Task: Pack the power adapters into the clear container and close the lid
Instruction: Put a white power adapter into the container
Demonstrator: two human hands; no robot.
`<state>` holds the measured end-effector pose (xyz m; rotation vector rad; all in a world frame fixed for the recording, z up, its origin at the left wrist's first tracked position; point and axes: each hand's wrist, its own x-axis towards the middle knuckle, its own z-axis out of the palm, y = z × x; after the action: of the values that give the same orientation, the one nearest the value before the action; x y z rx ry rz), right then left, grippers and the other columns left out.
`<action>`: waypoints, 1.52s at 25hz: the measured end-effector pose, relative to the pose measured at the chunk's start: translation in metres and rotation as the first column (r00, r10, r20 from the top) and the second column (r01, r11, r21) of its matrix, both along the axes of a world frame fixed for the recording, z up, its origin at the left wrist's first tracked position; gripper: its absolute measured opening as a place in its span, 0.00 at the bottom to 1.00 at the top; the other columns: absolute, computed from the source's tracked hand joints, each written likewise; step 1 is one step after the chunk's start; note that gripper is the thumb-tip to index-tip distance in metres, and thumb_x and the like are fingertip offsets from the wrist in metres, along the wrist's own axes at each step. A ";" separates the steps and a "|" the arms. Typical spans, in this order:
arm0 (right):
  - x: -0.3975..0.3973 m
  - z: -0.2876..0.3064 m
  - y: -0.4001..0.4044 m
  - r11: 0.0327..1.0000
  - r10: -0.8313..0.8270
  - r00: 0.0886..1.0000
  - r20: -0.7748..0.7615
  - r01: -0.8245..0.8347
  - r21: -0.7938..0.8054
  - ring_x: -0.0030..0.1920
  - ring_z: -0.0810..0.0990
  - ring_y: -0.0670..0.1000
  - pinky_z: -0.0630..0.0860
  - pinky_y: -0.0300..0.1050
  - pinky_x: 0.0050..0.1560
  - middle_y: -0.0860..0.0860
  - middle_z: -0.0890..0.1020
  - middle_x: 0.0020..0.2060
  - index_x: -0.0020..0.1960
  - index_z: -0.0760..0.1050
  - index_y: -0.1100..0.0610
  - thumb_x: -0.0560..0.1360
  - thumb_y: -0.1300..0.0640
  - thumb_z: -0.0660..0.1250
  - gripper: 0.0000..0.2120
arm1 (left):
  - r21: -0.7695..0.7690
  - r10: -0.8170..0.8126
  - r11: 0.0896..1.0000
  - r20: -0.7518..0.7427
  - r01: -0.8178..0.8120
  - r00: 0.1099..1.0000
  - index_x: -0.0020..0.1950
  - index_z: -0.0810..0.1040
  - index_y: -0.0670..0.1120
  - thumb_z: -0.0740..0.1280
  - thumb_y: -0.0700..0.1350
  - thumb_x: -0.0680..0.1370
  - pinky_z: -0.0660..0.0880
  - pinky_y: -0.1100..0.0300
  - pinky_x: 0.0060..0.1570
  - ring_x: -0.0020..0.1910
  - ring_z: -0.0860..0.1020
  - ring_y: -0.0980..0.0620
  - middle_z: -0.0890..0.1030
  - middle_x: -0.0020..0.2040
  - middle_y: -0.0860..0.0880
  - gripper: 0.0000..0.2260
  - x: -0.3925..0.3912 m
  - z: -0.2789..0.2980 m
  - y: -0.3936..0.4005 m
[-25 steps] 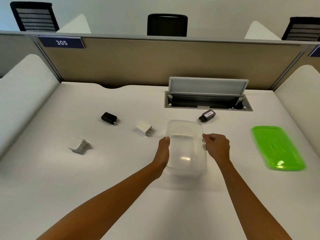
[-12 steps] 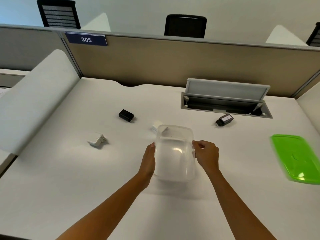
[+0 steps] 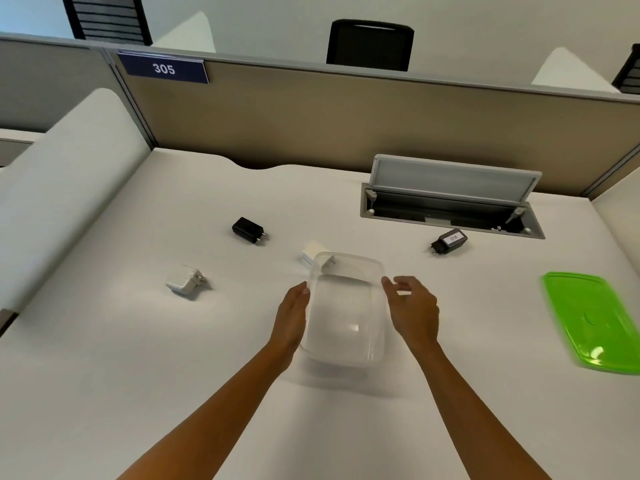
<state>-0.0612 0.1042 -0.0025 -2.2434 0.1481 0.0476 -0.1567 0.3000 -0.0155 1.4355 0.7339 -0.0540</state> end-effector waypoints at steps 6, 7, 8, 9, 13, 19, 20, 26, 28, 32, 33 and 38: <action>0.063 0.029 0.046 0.971 0.241 0.964 0.116 -0.240 -0.021 0.50 0.82 0.50 0.80 0.46 0.51 0.50 0.84 0.52 0.60 0.77 0.55 0.76 0.44 0.68 0.18 | 0.041 -0.011 0.999 -0.018 0.012 1.000 0.72 0.72 0.51 0.60 0.50 0.83 0.72 0.45 0.69 0.66 0.76 0.48 0.77 0.68 0.51 0.18 0.001 0.002 0.007; 0.075 0.032 0.060 0.952 0.304 0.950 0.072 -0.301 -0.046 0.51 0.82 0.51 0.80 0.47 0.52 0.51 0.84 0.52 0.59 0.77 0.55 0.76 0.44 0.69 0.19 | 0.045 -0.003 0.999 -0.037 0.004 0.999 0.73 0.72 0.51 0.60 0.50 0.83 0.72 0.45 0.70 0.67 0.75 0.48 0.76 0.69 0.51 0.18 0.001 0.001 0.008; 0.086 0.032 0.076 0.926 0.369 0.929 0.007 -0.367 -0.084 0.52 0.82 0.52 0.80 0.48 0.53 0.51 0.84 0.52 0.59 0.78 0.55 0.75 0.43 0.70 0.19 | 0.054 0.003 0.999 -0.056 0.000 0.998 0.73 0.71 0.51 0.60 0.51 0.83 0.72 0.47 0.69 0.67 0.75 0.49 0.76 0.70 0.51 0.18 0.000 0.000 0.009; 0.096 0.032 0.091 0.892 0.428 0.901 -0.064 -0.433 -0.131 0.52 0.82 0.52 0.80 0.49 0.54 0.51 0.84 0.53 0.59 0.78 0.55 0.74 0.42 0.70 0.21 | 0.057 0.009 0.998 -0.066 -0.005 0.998 0.73 0.72 0.51 0.60 0.51 0.83 0.73 0.50 0.67 0.67 0.75 0.49 0.76 0.69 0.52 0.18 -0.001 -0.001 0.010; 0.128 0.022 0.147 0.686 0.551 0.767 -0.329 -0.641 -0.344 0.57 0.80 0.57 0.74 0.47 0.50 0.55 0.81 0.57 0.62 0.77 0.59 0.70 0.38 0.73 0.30 | 0.000 0.036 0.999 -0.068 -0.036 0.997 0.69 0.77 0.51 0.62 0.52 0.82 0.76 0.59 0.57 0.60 0.79 0.53 0.81 0.64 0.52 0.16 -0.005 -0.002 0.010; 0.131 0.003 0.190 0.484 0.518 0.665 -0.539 -0.747 -0.456 0.43 0.76 0.55 0.73 0.44 0.43 0.52 0.74 0.39 0.43 0.71 0.59 0.61 0.42 0.81 0.27 | -0.079 0.053 0.995 -0.141 -0.065 0.989 0.68 0.77 0.47 0.66 0.51 0.80 0.74 0.43 0.66 0.62 0.78 0.47 0.81 0.62 0.50 0.17 -0.006 -0.003 0.016; 0.130 0.002 0.191 0.479 0.522 0.676 -0.520 -0.737 -0.478 0.41 0.77 0.54 0.72 0.43 0.40 0.52 0.75 0.39 0.42 0.71 0.58 0.60 0.44 0.81 0.26 | -0.091 0.056 0.993 -0.146 -0.070 0.988 0.67 0.78 0.47 0.66 0.51 0.80 0.75 0.43 0.66 0.62 0.79 0.47 0.82 0.61 0.50 0.17 -0.005 -0.002 0.016; 0.142 0.011 0.169 0.757 0.483 0.827 -0.288 -0.560 -0.338 0.40 0.80 0.55 0.70 0.40 0.32 0.55 0.80 0.41 0.43 0.79 0.64 0.60 0.48 0.79 0.22 | -0.061 0.157 0.984 -0.131 -0.166 0.979 0.63 0.81 0.49 0.63 0.51 0.82 0.77 0.47 0.63 0.58 0.80 0.47 0.84 0.58 0.51 0.14 -0.006 -0.001 0.004; 0.150 0.031 0.154 0.858 0.436 0.885 -0.163 -0.463 -0.223 0.39 0.79 0.53 0.74 0.41 0.32 0.55 0.82 0.40 0.46 0.83 0.63 0.61 0.47 0.78 0.22 | -0.026 0.196 0.980 -0.103 -0.199 0.975 0.62 0.81 0.50 0.62 0.52 0.82 0.79 0.52 0.58 0.56 0.81 0.49 0.84 0.56 0.52 0.13 -0.006 -0.001 -0.002; 0.145 0.073 0.118 0.892 0.444 0.886 -0.137 -0.451 -0.029 0.46 0.82 0.53 0.82 0.49 0.44 0.50 0.83 0.47 0.49 0.83 0.57 0.62 0.47 0.78 0.20 | 0.028 0.249 0.968 -0.024 -0.248 0.968 0.60 0.81 0.52 0.60 0.51 0.83 0.78 0.59 0.52 0.54 0.81 0.54 0.83 0.53 0.56 0.12 -0.002 -0.002 -0.011; 0.137 0.080 0.106 0.868 0.484 0.857 -0.177 -0.496 -0.026 0.47 0.83 0.51 0.83 0.49 0.45 0.47 0.83 0.46 0.48 0.84 0.54 0.61 0.45 0.78 0.19 | 0.034 0.253 0.967 -0.012 -0.252 0.967 0.60 0.80 0.51 0.60 0.51 0.83 0.77 0.60 0.52 0.54 0.80 0.54 0.83 0.53 0.56 0.12 0.001 -0.002 -0.011; 0.070 0.069 0.064 0.719 0.610 0.709 -0.354 -0.683 -0.130 0.44 0.81 0.43 0.77 0.38 0.40 0.44 0.84 0.44 0.52 0.84 0.50 0.58 0.44 0.81 0.24 | 0.054 0.249 0.967 0.011 -0.249 0.969 0.63 0.80 0.49 0.60 0.50 0.83 0.77 0.56 0.57 0.56 0.80 0.51 0.83 0.57 0.53 0.13 0.020 -0.002 -0.002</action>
<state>0.0083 0.1680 0.0662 -2.4214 -0.5363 0.7898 -0.1365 0.2980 -0.0173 1.3848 0.9129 0.1651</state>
